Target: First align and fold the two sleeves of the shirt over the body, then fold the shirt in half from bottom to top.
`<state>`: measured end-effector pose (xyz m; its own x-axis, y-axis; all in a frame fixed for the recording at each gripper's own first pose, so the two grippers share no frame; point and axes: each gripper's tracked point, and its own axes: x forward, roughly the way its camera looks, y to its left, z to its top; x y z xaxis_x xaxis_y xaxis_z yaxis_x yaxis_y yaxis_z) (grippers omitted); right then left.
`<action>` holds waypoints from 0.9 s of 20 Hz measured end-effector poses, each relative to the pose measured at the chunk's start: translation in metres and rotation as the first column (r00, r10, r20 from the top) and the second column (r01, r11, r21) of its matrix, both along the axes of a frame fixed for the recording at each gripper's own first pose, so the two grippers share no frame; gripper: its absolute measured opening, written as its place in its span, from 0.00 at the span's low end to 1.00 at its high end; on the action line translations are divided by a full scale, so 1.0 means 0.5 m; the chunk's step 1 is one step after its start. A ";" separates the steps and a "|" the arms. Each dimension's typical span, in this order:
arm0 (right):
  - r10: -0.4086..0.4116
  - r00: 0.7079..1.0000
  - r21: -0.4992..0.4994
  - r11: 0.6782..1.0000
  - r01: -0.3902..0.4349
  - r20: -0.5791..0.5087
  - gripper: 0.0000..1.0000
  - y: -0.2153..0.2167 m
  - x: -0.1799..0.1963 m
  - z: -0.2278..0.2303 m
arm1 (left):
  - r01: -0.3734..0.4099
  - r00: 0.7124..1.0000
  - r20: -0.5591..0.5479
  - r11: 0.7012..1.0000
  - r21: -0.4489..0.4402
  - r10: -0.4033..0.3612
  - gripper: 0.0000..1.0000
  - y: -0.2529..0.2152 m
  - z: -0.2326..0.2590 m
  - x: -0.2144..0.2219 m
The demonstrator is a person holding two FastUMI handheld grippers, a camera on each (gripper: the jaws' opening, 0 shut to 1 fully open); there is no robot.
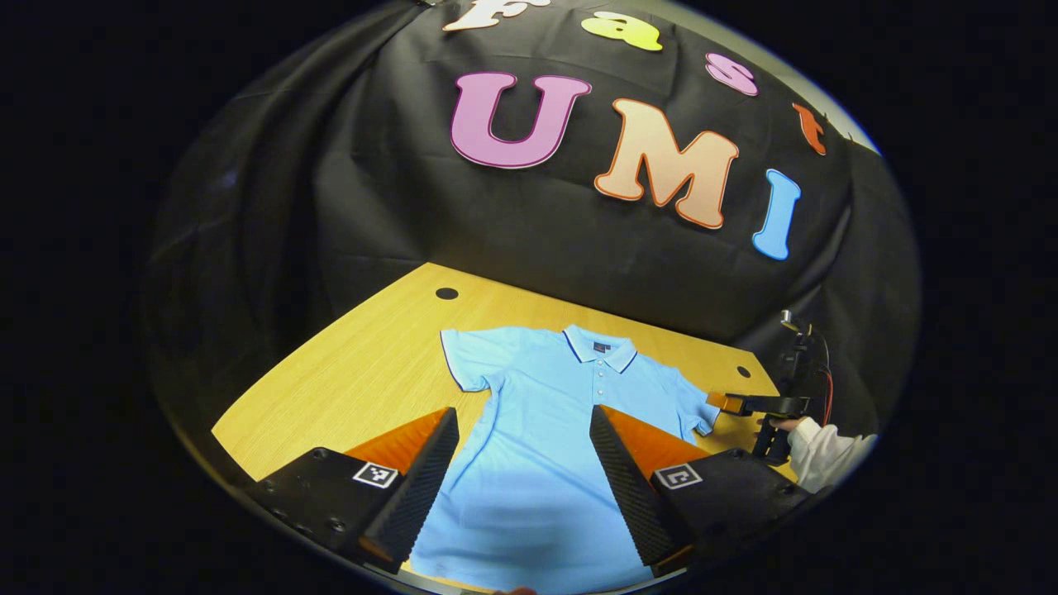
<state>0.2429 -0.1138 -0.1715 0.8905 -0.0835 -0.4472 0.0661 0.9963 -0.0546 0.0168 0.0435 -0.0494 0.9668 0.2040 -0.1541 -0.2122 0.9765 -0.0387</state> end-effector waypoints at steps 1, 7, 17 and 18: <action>0.002 1.000 -0.005 1.000 -0.002 -0.010 0.98 -0.005 0.006 -0.006 | -0.001 1.000 -0.009 1.000 0.001 0.001 0.96 -0.004 -0.007 0.003; 0.032 0.998 -0.026 0.999 -0.033 -0.057 0.94 -0.011 0.015 -0.048 | -0.009 0.999 -0.048 1.000 0.013 0.009 0.96 -0.017 -0.031 0.007; 0.045 0.998 0.011 0.999 -0.045 -0.045 0.17 0.019 0.026 -0.045 | -0.006 0.998 -0.064 1.000 0.010 0.007 0.96 -0.021 -0.038 0.014; 0.035 0.998 0.007 0.999 -0.034 -0.045 0.11 0.018 0.024 -0.044 | -0.007 0.998 -0.063 1.000 0.007 0.008 0.96 -0.019 -0.039 0.013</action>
